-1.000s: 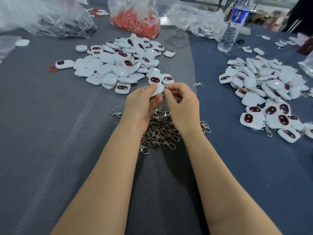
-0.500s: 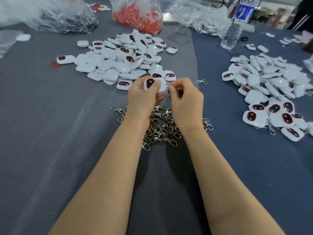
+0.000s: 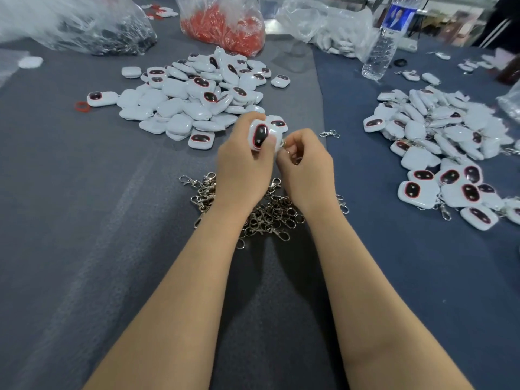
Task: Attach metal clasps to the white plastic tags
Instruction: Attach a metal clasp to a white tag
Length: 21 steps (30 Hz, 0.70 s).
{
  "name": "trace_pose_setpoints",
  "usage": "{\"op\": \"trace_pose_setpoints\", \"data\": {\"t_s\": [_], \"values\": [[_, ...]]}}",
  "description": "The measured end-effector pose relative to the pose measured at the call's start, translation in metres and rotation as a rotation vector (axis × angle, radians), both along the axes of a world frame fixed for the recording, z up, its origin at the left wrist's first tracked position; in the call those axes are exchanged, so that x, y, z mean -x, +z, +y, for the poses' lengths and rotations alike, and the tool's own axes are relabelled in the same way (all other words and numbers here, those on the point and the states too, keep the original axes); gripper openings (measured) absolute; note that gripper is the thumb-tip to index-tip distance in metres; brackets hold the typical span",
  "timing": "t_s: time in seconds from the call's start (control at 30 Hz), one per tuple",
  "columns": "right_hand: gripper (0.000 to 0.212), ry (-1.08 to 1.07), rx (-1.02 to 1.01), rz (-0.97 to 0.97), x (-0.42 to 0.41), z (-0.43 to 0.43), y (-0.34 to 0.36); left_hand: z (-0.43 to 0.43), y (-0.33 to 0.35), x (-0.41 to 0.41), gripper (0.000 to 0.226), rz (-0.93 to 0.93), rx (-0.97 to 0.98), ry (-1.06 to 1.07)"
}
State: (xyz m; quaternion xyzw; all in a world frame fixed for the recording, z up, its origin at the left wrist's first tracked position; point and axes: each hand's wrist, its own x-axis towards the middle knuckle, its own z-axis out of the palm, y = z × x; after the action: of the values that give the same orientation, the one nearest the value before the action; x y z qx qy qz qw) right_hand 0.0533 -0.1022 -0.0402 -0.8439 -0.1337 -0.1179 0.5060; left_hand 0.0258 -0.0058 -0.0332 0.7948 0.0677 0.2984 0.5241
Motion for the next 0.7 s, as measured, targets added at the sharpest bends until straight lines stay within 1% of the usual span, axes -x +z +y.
{"op": "trace_pose_setpoints", "data": {"t_s": [0.03,0.1,0.13,0.2,0.3,0.4,0.53,0.6,0.63,0.7], "values": [[0.009,0.0,-0.045,0.002,0.001,0.001,0.001,0.0,0.003,-0.001,0.02,0.051,0.226,-0.021],[0.011,-0.006,-0.116,-0.008,0.003,0.003,0.003,0.001,0.005,-0.004,0.009,0.168,0.738,-0.112],[0.011,-0.006,-0.167,-0.007,0.004,0.004,0.004,0.003,0.006,-0.004,0.008,0.212,0.933,-0.158],[0.008,0.003,-0.256,-0.003,0.004,0.006,0.006,0.008,0.007,-0.004,0.013,0.255,1.209,-0.254],[0.008,0.008,-0.286,-0.026,0.005,0.007,0.007,0.014,0.009,-0.002,0.015,0.317,1.455,-0.396],[0.009,0.003,-0.273,-0.048,0.005,0.007,0.006,0.016,0.009,0.0,0.018,0.353,1.579,-0.449],[0.011,-0.027,-0.189,-0.101,0.006,0.008,0.004,0.017,0.01,0.001,0.019,0.369,1.641,-0.478],[0.011,-0.038,-0.146,-0.147,0.006,0.008,0.003,0.016,0.01,0.001,0.018,0.364,1.601,-0.454],[0.012,-0.042,-0.118,-0.169,0.006,0.007,0.003,0.015,0.01,0.001,0.016,0.346,1.547,-0.419],[0.012,-0.042,-0.042,-0.206,0.005,0.006,0.002,0.013,0.008,-0.001,0.011,0.271,1.354,-0.306]]}}
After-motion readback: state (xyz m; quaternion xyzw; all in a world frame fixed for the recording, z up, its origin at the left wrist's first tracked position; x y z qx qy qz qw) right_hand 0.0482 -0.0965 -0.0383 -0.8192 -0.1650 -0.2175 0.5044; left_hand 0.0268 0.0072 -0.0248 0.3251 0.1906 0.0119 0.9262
